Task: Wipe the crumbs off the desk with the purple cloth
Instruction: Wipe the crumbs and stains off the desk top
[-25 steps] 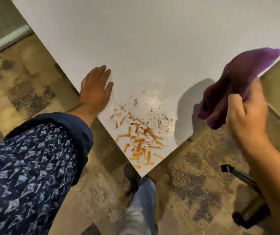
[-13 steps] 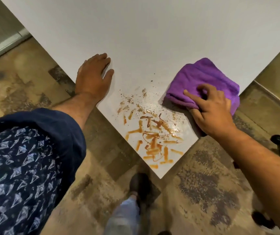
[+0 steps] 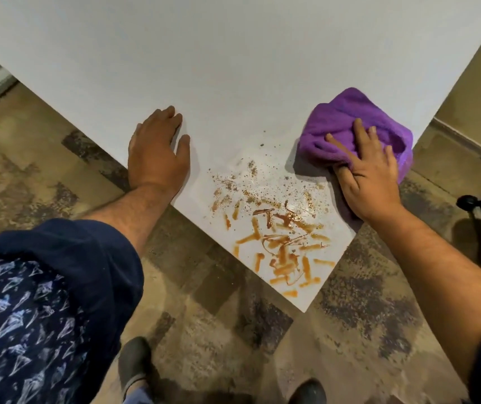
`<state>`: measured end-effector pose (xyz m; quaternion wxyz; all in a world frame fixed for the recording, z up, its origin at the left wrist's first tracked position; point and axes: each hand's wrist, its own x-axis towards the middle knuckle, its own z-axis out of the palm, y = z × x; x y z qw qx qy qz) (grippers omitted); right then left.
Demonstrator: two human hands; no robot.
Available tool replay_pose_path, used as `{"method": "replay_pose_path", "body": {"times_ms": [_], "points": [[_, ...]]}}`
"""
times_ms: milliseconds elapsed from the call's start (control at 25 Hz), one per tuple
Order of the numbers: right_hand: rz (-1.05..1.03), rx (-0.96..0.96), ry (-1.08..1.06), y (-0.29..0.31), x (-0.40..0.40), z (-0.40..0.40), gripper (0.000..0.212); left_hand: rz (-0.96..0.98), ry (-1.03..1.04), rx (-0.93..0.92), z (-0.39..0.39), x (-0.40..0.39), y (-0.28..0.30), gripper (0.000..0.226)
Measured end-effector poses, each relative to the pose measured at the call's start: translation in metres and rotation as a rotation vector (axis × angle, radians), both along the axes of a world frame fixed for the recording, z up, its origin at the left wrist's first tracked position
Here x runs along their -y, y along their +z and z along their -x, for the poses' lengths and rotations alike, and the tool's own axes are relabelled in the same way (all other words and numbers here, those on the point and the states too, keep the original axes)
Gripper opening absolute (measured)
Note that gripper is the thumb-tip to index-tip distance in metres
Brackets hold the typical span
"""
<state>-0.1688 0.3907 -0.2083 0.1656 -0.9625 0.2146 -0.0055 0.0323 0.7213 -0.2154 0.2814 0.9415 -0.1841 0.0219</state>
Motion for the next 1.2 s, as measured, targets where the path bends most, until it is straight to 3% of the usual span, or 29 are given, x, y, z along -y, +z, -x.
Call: {"method": "replay_pose_path", "body": {"times_ms": [400,760,960,1120,1200], "points": [[-0.314,0.054,-0.127,0.017,-0.055,0.03,0.061,-0.062,-0.033,0.003,0.0,-0.002,0.005,0.051],[-0.359,0.011,-0.111,0.028,-0.141,0.094,0.058,-0.095,-0.122,0.036,0.001,-0.005,0.009,0.05],[-0.4,0.024,-0.278,0.029,-0.216,0.112,0.063,-0.328,-0.333,0.037,-0.003,-0.008,0.01,0.065],[-0.323,-0.025,-0.222,0.022,-0.277,0.115,0.062,-0.426,-0.502,0.087,-0.015,-0.017,0.014,0.072],[-0.137,-0.121,-0.21,0.023,-0.276,0.103,0.066,-0.422,-0.511,0.102,-0.014,-0.018,0.016,0.069]]}}
